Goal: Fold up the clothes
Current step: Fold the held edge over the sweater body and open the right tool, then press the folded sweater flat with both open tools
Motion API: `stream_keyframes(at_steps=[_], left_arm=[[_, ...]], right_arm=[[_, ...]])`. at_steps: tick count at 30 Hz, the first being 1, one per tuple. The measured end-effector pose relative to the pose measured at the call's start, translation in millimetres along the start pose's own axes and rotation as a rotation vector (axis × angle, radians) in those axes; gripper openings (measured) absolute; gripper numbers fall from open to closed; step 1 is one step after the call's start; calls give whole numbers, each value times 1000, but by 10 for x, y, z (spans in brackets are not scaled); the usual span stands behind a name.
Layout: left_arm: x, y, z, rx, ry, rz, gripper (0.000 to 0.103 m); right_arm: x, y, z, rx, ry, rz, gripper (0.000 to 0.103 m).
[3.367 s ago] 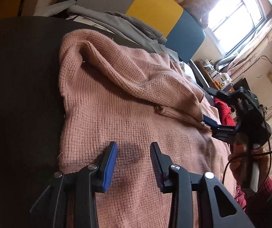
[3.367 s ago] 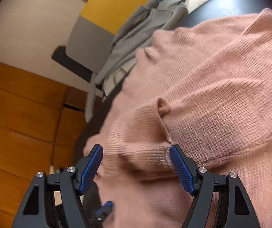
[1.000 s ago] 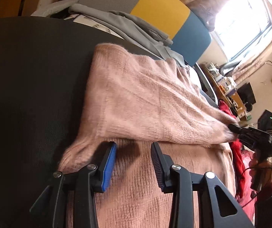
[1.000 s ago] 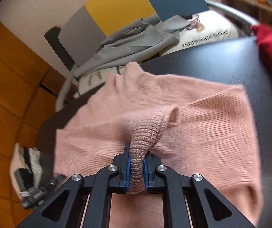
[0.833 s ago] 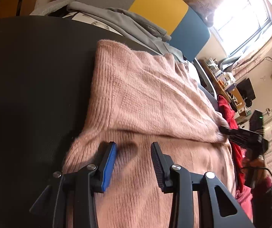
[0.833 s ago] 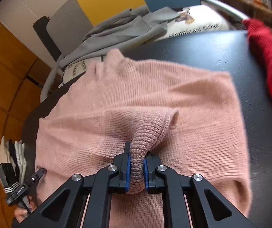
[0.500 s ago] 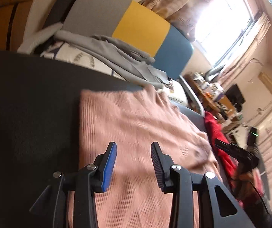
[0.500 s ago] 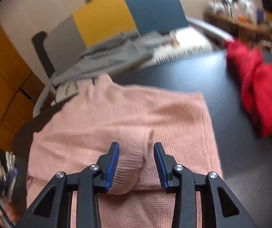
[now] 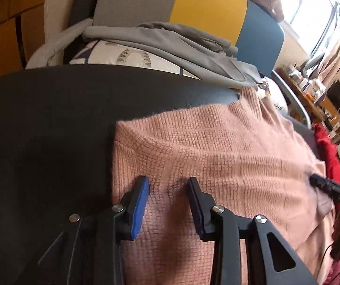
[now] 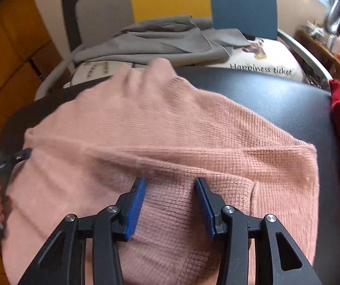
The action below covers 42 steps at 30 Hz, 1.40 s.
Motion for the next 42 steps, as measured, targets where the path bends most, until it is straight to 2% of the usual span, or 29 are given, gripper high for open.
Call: stream_keyframes(at_steps=[5,8,13,16,21,23,25,28,29,30,31,33,38,40,42], left_arm=[[76,14,70,-15,-37,8,35],[234,35,135,-36,-56,45,37],[467,127,296,-98,-61,104,38],[516,212,361,-120,-63,105,38],[404,366,353,-99,-57,32,38],[391,419,363,-98,-59,17,38],[400,450,381,-106,-58,11,38],[387,448,382,-115,-57,2,38],[386,444,388,-118,-59,1,38],[382,440,396,-119,-60,0,38],[382,442,402,-119,-60,-1,38],[377,432,407,-124,-59,-2,39],[450,404,380,-114,-58,37,39],[481,372,378,-120,-59,50,39],[470,331,357,-126,-74,45,39]], right_arm=[[18,-55,57,-19,-39,-4,49],[218,-73,243,-135,-149,5,49],[567,70,736,-330,-281,20,52],[611,220,917,-403,-346,-4,52],[511,390,995,-485,-480,-30,54],[378,382,999,-531,-536,-78,58],[254,359,955,-585,-577,-189,59],[627,180,1062,-675,-762,-44,61],[751,123,1097,-698,-811,5,72],[866,83,1120,-683,-766,46,83],[977,48,1139,-664,-718,84,86],[1065,74,1086,-589,-608,71,86],[913,465,904,-490,-514,-31,85],[866,557,823,-453,-516,-44,79],[772,569,714,-424,-511,-60,78]])
Point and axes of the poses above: each gripper's, at about its wrist camera, not at the fingertips, and x roughly against the way its jaws point, z to its right, y to its underside, the point moved 1 cm from there along -x, roughly the way its jaws point, and after that the axes turned 14 degrees about -x, right-handed, at the moved point
